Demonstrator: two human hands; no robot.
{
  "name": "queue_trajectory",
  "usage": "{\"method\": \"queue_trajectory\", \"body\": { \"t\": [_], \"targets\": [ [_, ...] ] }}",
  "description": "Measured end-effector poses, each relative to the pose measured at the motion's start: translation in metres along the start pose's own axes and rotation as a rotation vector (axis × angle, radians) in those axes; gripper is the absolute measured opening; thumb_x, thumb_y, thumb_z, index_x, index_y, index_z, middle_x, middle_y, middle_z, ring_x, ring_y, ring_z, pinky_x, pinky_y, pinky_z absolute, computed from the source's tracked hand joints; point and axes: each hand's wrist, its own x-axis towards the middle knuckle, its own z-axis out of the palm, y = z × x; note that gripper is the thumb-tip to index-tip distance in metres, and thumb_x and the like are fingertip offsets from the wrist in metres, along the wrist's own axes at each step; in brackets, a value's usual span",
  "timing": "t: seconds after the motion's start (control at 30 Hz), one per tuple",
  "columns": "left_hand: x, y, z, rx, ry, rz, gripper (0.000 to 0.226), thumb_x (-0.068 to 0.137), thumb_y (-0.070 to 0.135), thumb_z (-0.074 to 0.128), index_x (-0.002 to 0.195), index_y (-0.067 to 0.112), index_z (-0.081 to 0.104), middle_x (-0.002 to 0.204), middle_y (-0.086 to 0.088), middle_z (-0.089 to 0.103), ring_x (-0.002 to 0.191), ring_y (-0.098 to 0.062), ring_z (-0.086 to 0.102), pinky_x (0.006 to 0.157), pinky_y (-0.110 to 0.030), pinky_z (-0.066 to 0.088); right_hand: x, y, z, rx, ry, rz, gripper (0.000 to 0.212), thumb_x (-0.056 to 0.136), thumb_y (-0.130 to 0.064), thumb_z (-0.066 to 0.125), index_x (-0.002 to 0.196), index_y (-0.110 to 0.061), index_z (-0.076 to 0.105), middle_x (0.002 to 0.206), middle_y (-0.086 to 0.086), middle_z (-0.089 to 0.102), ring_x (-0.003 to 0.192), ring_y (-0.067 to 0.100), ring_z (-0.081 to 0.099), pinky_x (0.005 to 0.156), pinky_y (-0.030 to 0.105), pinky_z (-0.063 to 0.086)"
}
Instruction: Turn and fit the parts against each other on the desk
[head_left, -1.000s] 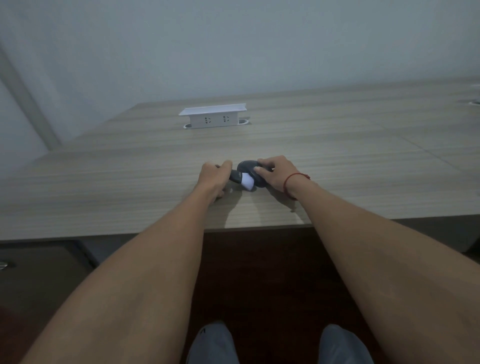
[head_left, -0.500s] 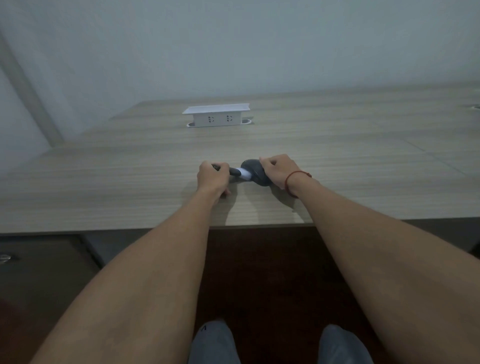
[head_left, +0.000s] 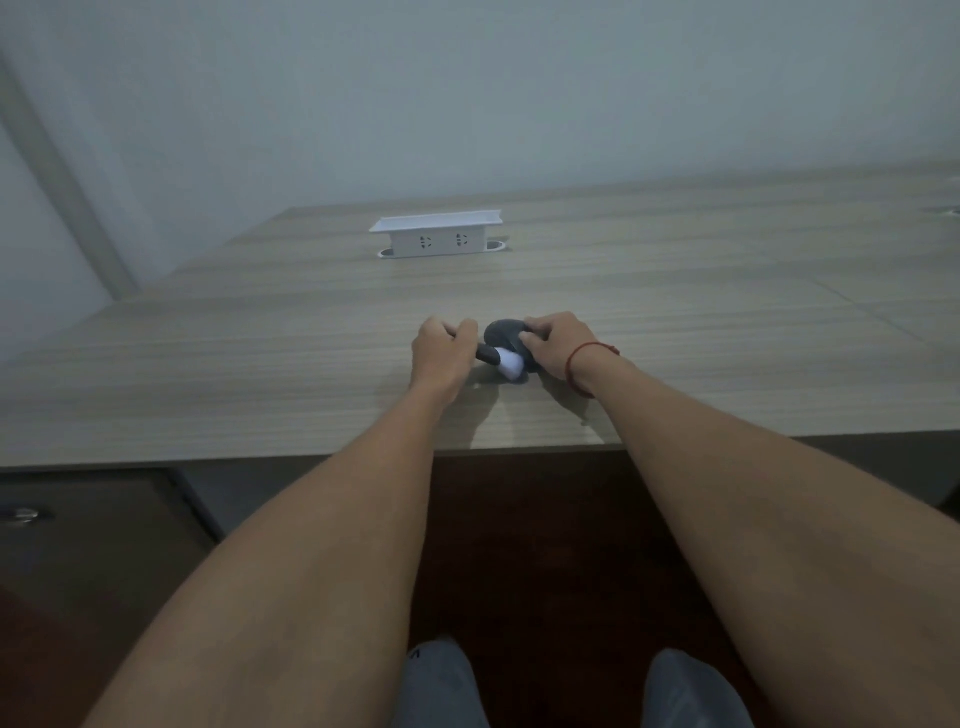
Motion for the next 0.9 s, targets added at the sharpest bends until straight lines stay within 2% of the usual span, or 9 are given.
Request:
{"method": "queue_trajectory", "body": {
  "t": [0.13, 0.2, 0.3, 0.37, 0.47, 0.57, 0.7, 0.8, 0.9],
  "targets": [
    [-0.001, 0.009, 0.004, -0.010, 0.090, -0.020, 0.011, 0.095, 0.019, 0.047, 0.098, 0.008, 0.048, 0.096, -0.007, 0.052, 0.083, -0.020, 0.048, 0.065, -0.027, 0.037, 0.000, 0.001, -0.001, -0.018, -0.007, -0.002, 0.039, 0.096, -0.021, 0.049, 0.133, -0.012, 0.055, 0.136, 0.011, 0.058, 0.127, 0.029, 0.052, 0.107, 0.034, 0.037],
    [-0.002, 0.011, 0.005, -0.003, 0.074, -0.018, 0.010, 0.094, 0.019, 0.047, 0.093, 0.009, 0.046, 0.094, -0.004, 0.051, 0.082, -0.019, 0.048, 0.064, -0.026, 0.036, 0.001, 0.000, -0.002, -0.018, -0.008, -0.001, 0.038, 0.095, -0.022, 0.050, 0.132, -0.012, 0.056, 0.136, 0.012, 0.058, 0.126, 0.029, 0.052, 0.106, 0.034, 0.038],
    [0.000, 0.009, 0.003, 0.041, -0.010, -0.003, 0.017, 0.090, 0.021, 0.050, 0.076, 0.012, 0.047, 0.078, 0.000, 0.051, 0.079, -0.020, 0.047, 0.067, -0.027, 0.036, 0.002, 0.000, -0.003, -0.004, -0.015, 0.005, 0.042, 0.095, -0.022, 0.052, 0.135, -0.013, 0.053, 0.139, 0.009, 0.056, 0.128, 0.027, 0.051, 0.108, 0.033, 0.036],
    [0.003, 0.009, 0.002, 0.071, 0.017, -0.009, 0.013, 0.092, 0.021, 0.049, 0.085, 0.010, 0.050, 0.085, -0.002, 0.053, 0.080, -0.020, 0.048, 0.070, -0.029, 0.037, 0.002, 0.000, -0.003, -0.003, -0.017, 0.005, 0.042, 0.095, -0.023, 0.052, 0.136, -0.013, 0.052, 0.139, 0.009, 0.056, 0.129, 0.027, 0.051, 0.108, 0.034, 0.037],
    [0.006, 0.009, 0.001, 0.034, 0.137, -0.058, 0.021, 0.096, 0.019, 0.045, 0.108, 0.003, 0.050, 0.100, -0.006, 0.051, 0.084, -0.021, 0.049, 0.070, -0.030, 0.038, 0.002, -0.001, -0.003, 0.005, -0.001, -0.010, 0.040, 0.095, -0.028, 0.049, 0.133, -0.016, 0.056, 0.137, 0.009, 0.058, 0.127, 0.028, 0.052, 0.107, 0.035, 0.040],
    [0.004, 0.005, 0.002, 0.009, 0.074, -0.027, 0.012, 0.093, 0.020, 0.048, 0.095, 0.008, 0.049, 0.093, -0.003, 0.051, 0.084, -0.019, 0.048, 0.071, -0.029, 0.037, -0.002, -0.004, -0.004, 0.031, 0.006, -0.006, 0.041, 0.094, -0.035, 0.050, 0.129, -0.016, 0.060, 0.133, 0.009, 0.060, 0.123, 0.028, 0.054, 0.101, 0.035, 0.041],
    [0.007, 0.000, 0.002, 0.031, 0.080, -0.040, 0.014, 0.094, 0.022, 0.047, 0.095, 0.008, 0.048, 0.094, -0.004, 0.052, 0.084, -0.021, 0.050, 0.071, -0.029, 0.038, -0.007, -0.002, -0.004, -0.015, -0.008, -0.017, 0.059, 0.082, -0.039, 0.068, 0.134, -0.015, 0.054, 0.133, 0.009, 0.059, 0.121, 0.026, 0.055, 0.096, 0.033, 0.043],
    [0.010, -0.002, 0.002, 0.020, 0.162, -0.077, 0.018, 0.096, 0.022, 0.041, 0.104, 0.006, 0.045, 0.096, -0.005, 0.052, 0.087, -0.026, 0.055, 0.075, -0.037, 0.049, -0.007, 0.002, -0.006, -0.051, -0.025, -0.043, 0.072, 0.076, -0.034, 0.076, 0.139, -0.017, 0.047, 0.141, 0.007, 0.052, 0.128, 0.024, 0.050, 0.099, 0.030, 0.041],
    [0.008, -0.003, 0.000, -0.044, 0.216, -0.013, 0.011, 0.097, 0.021, 0.039, 0.097, 0.010, 0.041, 0.092, -0.006, 0.052, 0.083, -0.023, 0.052, 0.070, -0.035, 0.045, -0.005, 0.005, -0.012, -0.035, -0.124, -0.030, 0.084, 0.072, -0.031, 0.080, 0.144, -0.018, 0.039, 0.148, 0.006, 0.045, 0.132, 0.024, 0.046, 0.105, 0.034, 0.039]
  ]
}}
